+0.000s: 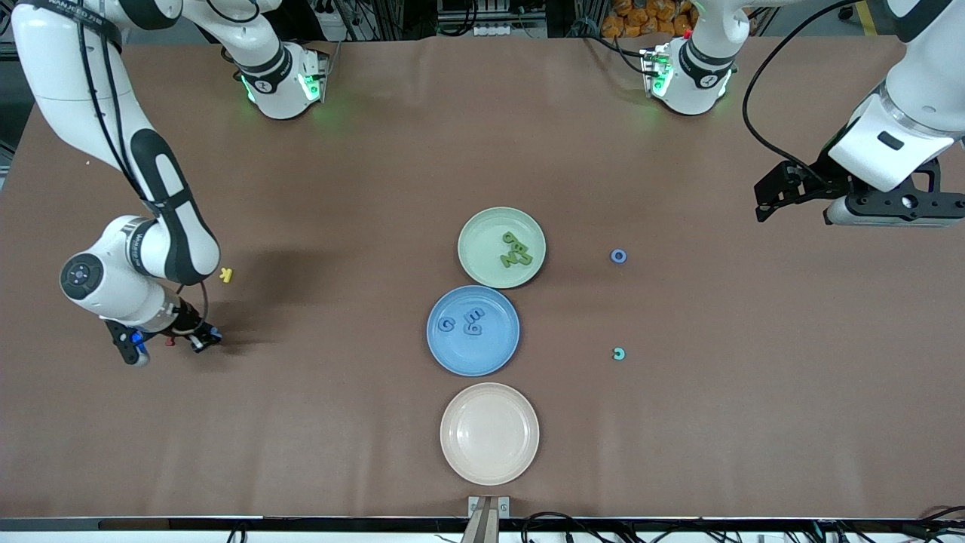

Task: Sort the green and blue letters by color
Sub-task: 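Lower the right gripper onto the blue x and close it, then carry the blue x onto the blue plate and open the right gripper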

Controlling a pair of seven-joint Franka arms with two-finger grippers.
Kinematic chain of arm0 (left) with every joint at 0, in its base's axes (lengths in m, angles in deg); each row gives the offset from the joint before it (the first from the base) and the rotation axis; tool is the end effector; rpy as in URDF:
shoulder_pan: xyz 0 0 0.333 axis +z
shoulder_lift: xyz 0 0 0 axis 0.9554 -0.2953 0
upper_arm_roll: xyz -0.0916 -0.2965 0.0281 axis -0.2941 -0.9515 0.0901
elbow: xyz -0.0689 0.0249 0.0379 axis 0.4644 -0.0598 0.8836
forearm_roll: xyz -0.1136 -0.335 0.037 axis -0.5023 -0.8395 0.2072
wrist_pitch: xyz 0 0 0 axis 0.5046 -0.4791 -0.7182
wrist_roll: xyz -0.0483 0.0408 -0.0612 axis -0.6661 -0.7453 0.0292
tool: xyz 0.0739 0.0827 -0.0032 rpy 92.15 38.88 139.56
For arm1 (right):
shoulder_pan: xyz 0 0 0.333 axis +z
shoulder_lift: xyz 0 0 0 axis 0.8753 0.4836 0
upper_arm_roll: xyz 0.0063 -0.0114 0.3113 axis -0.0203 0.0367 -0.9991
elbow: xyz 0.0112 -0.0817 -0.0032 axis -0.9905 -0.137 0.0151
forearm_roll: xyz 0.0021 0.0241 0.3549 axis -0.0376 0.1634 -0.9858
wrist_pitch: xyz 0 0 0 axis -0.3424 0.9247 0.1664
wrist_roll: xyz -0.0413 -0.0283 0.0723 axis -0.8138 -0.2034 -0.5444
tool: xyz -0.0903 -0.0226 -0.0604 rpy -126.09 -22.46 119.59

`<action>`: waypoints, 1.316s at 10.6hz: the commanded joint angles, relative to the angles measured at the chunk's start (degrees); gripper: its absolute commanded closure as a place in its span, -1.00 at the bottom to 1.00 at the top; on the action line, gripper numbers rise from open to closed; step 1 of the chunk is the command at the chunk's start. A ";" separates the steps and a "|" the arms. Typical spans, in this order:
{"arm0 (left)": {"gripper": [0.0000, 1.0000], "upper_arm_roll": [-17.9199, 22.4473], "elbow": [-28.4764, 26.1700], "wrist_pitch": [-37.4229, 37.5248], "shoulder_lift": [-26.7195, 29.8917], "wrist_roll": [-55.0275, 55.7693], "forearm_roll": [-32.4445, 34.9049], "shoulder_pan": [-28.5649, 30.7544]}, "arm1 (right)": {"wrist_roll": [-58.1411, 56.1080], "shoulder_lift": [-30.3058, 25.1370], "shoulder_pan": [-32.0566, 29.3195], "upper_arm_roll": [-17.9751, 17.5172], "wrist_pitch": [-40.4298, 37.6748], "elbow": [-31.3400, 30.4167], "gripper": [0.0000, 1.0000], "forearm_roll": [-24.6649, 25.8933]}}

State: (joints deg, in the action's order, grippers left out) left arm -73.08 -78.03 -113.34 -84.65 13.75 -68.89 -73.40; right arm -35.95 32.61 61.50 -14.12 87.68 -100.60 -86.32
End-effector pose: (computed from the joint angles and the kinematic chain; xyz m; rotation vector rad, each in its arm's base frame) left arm 0.5192 -0.1035 0.6069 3.1101 -0.0672 0.1417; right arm 0.6099 -0.0664 0.2096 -2.8088 1.3293 -0.0653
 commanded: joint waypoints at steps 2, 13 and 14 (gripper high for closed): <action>-1.00 -0.34 0.82 2.27 -0.09 -1.29 1.32 0.22 | -9.12 -2.23 5.45 -2.54 -3.01 2.67 0.83 -0.76; -1.00 -0.34 0.73 2.28 -0.09 -1.20 1.23 0.31 | -10.63 0.14 24.79 -6.93 -2.40 14.01 0.92 -1.02; -1.00 -0.26 0.73 2.28 -0.09 -1.20 1.23 0.31 | -10.54 1.36 26.46 -7.11 -2.31 15.67 0.92 -0.94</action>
State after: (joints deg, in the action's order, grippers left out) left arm -73.15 -78.00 -112.09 -84.65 13.68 -68.87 -73.39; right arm -45.95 31.29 85.61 -20.54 85.56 -88.53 -86.42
